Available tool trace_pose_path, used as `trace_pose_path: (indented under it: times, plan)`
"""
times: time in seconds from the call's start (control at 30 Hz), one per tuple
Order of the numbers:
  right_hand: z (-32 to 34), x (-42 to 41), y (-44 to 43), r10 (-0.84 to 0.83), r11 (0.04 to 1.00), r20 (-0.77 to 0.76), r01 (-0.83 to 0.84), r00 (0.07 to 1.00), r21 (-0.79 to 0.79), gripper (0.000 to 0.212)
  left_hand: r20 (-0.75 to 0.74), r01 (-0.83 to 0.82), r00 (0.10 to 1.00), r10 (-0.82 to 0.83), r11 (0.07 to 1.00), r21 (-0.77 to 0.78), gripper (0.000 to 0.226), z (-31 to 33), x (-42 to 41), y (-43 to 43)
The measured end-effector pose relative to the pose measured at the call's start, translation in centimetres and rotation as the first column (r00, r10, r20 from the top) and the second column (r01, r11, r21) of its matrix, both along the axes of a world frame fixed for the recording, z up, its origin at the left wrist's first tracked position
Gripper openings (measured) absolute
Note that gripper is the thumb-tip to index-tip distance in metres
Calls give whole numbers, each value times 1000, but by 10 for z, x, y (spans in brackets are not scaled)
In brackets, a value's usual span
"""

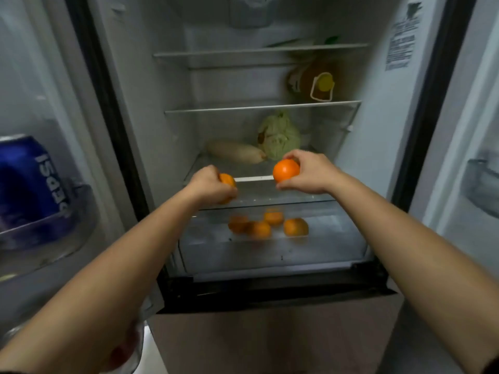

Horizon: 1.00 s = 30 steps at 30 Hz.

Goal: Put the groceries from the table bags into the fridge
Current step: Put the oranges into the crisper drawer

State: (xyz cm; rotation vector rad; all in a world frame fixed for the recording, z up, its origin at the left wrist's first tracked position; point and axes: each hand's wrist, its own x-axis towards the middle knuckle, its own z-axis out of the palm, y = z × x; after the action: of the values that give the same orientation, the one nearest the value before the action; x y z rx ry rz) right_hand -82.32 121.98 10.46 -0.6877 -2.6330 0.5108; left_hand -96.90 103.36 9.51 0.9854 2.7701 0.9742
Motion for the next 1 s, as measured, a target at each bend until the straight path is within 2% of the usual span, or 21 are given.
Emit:
trace_pose_path:
  times: [0.1,0.17,0.23,0.3,0.47,0.6,0.7,0.87,0.93,1.0]
  plan:
    - [-3,-22,25,59,998,258,-49,964,-45,79,37,9,999,-1,976,-217,39,-8,-16,17]
    - [-8,-36,38,96,995,394,-73,914,-74,77,104,55,994,-25,952,-302,44,-14,-27,30]
    - [-14,-49,49,115,993,490,-98,864,-61,79,134,99,990,-51,920,-380,36,-21,-36,42]
    - [-20,-61,55,137,991,545,-121,827,-64,79,156,140,985,-74,872,-468,29,-28,-42,53]
    - [-36,-87,56,201,978,667,-181,718,-99,70,342,290,936,-78,721,-630,30,-37,-54,69]
    - [-42,-92,63,24,985,698,-135,716,105,56,245,269,961,-126,618,-739,32,-49,-63,78]
    - [-54,-92,82,-87,975,718,-90,691,205,59,183,239,971,-155,582,-777,32,-57,-67,83]
    - [-76,-94,100,23,999,833,9,553,-34,57,237,279,960,-148,577,-768,37,-65,-70,85]
    - [-79,-98,100,26,1000,850,-2,526,-29,49,291,302,950,-116,587,-752,35,-68,-70,86]
    - [-82,-102,99,41,999,869,-6,494,-44,43,318,296,944,-84,638,-711,31,-69,-70,86]
